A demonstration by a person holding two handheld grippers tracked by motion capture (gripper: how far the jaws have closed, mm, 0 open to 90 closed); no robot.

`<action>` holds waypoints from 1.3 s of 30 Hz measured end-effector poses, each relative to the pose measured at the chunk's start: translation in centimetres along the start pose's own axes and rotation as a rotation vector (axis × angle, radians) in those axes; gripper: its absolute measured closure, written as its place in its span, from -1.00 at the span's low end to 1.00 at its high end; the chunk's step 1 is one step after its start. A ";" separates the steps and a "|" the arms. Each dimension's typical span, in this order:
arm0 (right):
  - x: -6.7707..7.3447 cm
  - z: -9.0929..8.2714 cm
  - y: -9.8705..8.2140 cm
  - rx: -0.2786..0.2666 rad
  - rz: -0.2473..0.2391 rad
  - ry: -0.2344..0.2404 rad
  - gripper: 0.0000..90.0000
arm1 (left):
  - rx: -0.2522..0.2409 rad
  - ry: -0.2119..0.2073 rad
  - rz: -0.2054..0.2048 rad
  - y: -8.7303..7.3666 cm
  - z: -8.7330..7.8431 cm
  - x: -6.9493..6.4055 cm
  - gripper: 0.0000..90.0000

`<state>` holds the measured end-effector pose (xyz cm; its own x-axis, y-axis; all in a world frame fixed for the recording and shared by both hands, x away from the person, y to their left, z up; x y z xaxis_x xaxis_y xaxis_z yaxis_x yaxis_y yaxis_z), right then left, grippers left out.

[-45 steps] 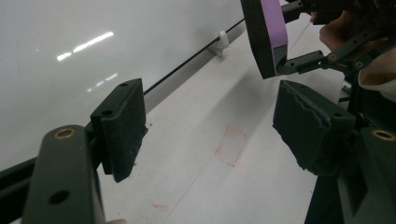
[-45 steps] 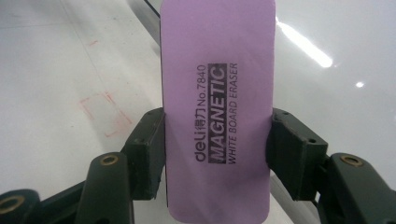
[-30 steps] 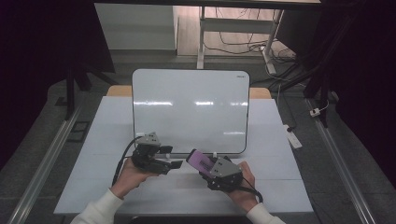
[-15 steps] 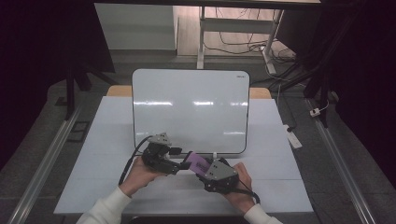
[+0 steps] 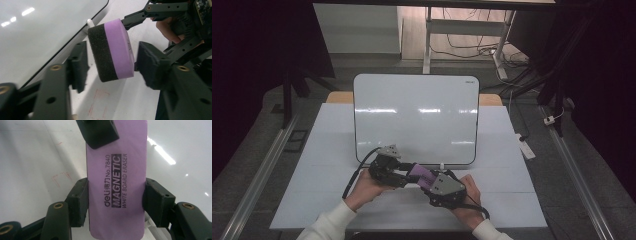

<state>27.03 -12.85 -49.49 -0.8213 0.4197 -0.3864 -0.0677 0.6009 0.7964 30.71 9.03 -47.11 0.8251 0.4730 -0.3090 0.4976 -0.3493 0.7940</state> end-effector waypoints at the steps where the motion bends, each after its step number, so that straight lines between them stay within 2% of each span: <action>1: 0.0 0.0 0.0 -0.002 -0.001 0.000 -0.10 | 0.003 -0.002 0.000 0.0 0.1 0.0 0.08; 6: 0.1 0.1 0.0 0.006 -0.012 -0.006 -0.10 | 0.003 -0.007 -0.018 0.0 0.1 0.0 0.23; 8: 0.3 0.1 0.0 0.010 -0.020 -0.022 -0.11 | -0.001 -0.010 -0.024 0.0 0.1 0.0 0.28; 10: 0.3 0.1 0.0 0.015 -0.012 -0.018 -0.16 | 0.002 -0.009 -0.016 0.0 0.0 0.0 0.36; 11: 0.3 0.2 0.0 0.013 0.012 0.002 -0.24 | 0.005 -0.008 -0.015 0.0 0.0 -0.1 0.37; 14: 0.0 0.1 0.0 0.001 0.059 0.024 -0.41 | 0.011 0.002 -0.006 -0.1 -0.1 0.0 0.39; 16: -0.3 -0.1 0.1 -0.011 0.087 0.043 -0.46 | 0.006 0.004 -0.001 -0.1 -0.2 0.1 0.39; 20: -1.4 -1.0 0.1 -0.054 0.166 0.091 -0.45 | 0.011 0.015 0.029 -0.1 -0.7 0.3 0.40; 22: -2.1 -1.5 0.0 -0.062 0.208 0.108 -0.43 | 0.000 -0.002 0.048 -0.2 -1.0 0.3 0.40; 26: -3.3 -2.1 -0.1 -0.066 0.254 0.157 -0.36 | 0.002 -0.021 0.105 -0.2 -1.4 0.1 0.40; 28: -3.8 -2.4 -0.1 -0.063 0.279 0.184 -0.35 | 0.002 -0.032 0.115 -0.2 -1.5 0.0 0.40; 34: -4.3 -2.5 -0.1 -0.053 0.294 0.232 -0.31 | 0.005 -0.046 0.157 -0.3 -1.9 -0.1 0.40; 39: -4.5 -2.0 -0.1 -0.025 0.300 0.300 -0.24 | 0.009 -0.060 0.190 -0.4 -2.0 -0.2 0.40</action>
<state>29.61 -16.18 -46.84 -0.9350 0.3545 0.0137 0.1888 0.4644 0.8653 29.81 10.64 -46.28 0.9188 0.3487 -0.1848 0.3333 -0.4349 0.8365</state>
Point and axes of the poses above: each handheld gripper's, and its own axes: z roughly forward along the jaws, y roughly out of its top, x roughly to its left, the point moved 1 cm from there along z, roughly forward along the jaws, and after that the axes turned 6 degrees about -x, right-handed, at the moved point
